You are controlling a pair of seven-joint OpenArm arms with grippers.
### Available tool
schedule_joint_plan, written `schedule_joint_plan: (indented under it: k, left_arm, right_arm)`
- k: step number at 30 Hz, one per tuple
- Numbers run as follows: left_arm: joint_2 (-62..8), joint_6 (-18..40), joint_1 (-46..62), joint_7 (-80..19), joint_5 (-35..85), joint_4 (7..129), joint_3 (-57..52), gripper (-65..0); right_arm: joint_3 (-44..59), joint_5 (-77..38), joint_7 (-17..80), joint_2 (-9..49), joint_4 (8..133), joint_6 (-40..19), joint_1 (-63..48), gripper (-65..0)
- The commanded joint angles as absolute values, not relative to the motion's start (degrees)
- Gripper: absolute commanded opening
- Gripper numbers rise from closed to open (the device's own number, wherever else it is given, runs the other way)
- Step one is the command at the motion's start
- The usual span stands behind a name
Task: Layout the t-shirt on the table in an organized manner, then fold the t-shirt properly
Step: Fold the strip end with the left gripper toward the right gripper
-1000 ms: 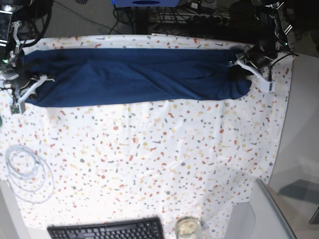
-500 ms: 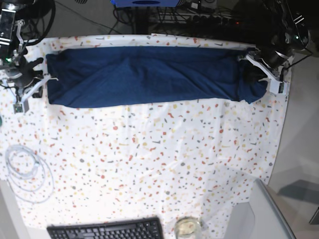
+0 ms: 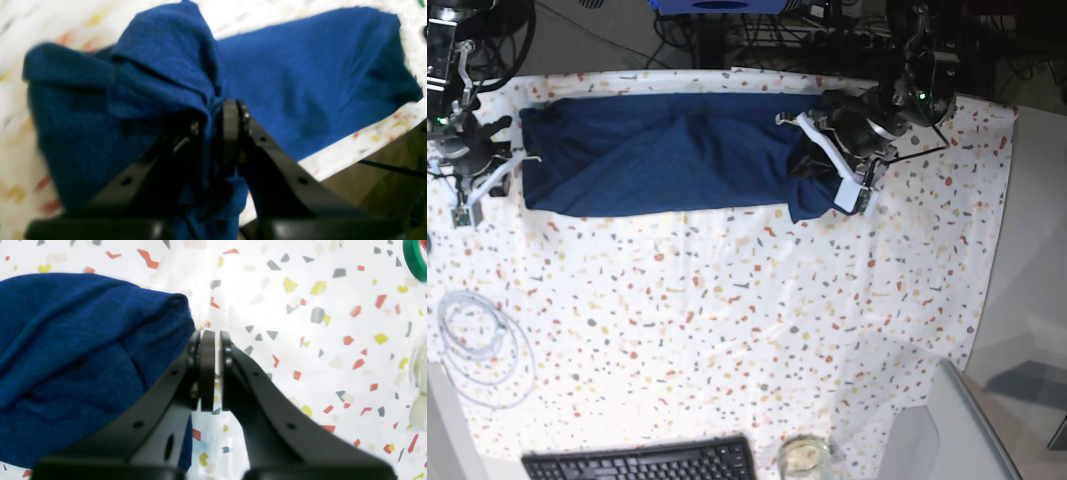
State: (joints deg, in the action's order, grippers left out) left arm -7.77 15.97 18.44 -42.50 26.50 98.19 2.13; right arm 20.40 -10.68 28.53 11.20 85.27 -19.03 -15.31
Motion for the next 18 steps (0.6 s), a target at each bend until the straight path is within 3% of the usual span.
schedule_joint_plan:
  k: [1, 11, 18]
  left_arm:
    - [-7.25, 15.96, 17.45, -41.45, 27.12, 98.77, 3.38, -65.0]
    - [-5.32, 11.12, 13.23, -41.45, 27.12, 92.09, 14.99, -65.0]
    - [-4.35, 11.12, 12.7, -41.45, 27.12, 92.0, 16.48, -65.0]
  right_arm:
    - [20.79, -11.12, 27.38, 11.91, 86.37, -19.03, -14.99, -62.4]
    - [21.23, -11.12, 27.38, 12.0, 86.37, -19.03, -14.99, -62.4]
    - [21.05, -11.12, 27.38, 12.0, 86.37, -19.03, -14.99, -62.4]
